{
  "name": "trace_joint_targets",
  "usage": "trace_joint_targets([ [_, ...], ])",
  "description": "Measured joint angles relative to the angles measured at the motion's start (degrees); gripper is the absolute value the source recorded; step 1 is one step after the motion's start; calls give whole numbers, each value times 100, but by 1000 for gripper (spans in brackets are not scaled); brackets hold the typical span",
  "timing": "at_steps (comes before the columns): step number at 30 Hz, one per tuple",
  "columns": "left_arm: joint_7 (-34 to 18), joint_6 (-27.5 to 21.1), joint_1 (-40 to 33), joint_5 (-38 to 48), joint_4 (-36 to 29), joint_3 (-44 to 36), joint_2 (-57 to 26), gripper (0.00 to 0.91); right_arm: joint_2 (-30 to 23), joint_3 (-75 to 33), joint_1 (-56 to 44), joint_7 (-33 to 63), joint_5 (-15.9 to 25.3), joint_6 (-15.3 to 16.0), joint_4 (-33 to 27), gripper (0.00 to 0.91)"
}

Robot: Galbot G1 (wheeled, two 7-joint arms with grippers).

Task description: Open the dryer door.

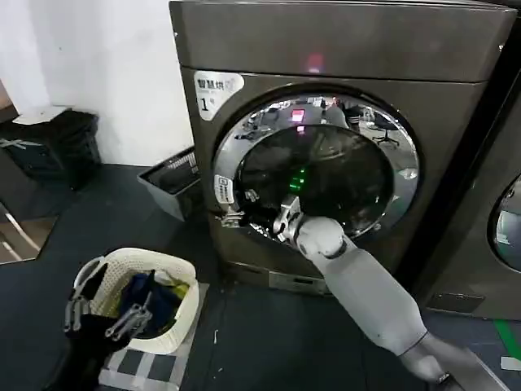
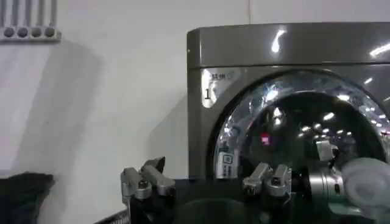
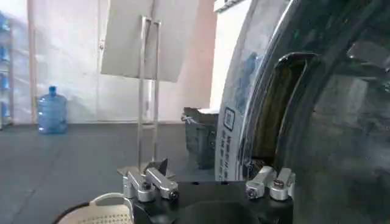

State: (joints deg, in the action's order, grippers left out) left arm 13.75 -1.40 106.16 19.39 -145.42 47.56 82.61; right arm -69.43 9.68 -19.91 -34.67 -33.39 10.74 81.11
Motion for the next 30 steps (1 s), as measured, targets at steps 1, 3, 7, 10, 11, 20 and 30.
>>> trace_joint_targets([
  [1, 109, 11, -25, 1, 30, 24, -37, 907, 44, -15, -36, -136, -1, -4, 47, 907],
  [3, 178, 36, -98, 59, 108, 96, -144, 907, 142, -38, -105, -341, -5, -30, 134, 907],
  [7, -65, -462, -333, 258, 317, 230, -431, 907, 340, -128, -249, -867, -157, -137, 327, 907],
  [10, -62, -565, -531, 508, 471, 248, -678, 907, 460, -195, -375, -1331, -186, -177, 470, 907],
  [11, -61, -632, -604, 597, 529, 248, -746, 907, 502, -232, -419, -1508, -186, -180, 519, 907],
  [20, -233, -1324, -1358, 1156, 1346, 235, -1637, 907, 893, -637, -884, -2670, -336, -169, 1060, 907],
  [30, 1242, -1260, -2573, 2042, 2834, -314, -2685, 907, 1492, -1532, -1851, -3958, -312, -263, 1723, 907],
])
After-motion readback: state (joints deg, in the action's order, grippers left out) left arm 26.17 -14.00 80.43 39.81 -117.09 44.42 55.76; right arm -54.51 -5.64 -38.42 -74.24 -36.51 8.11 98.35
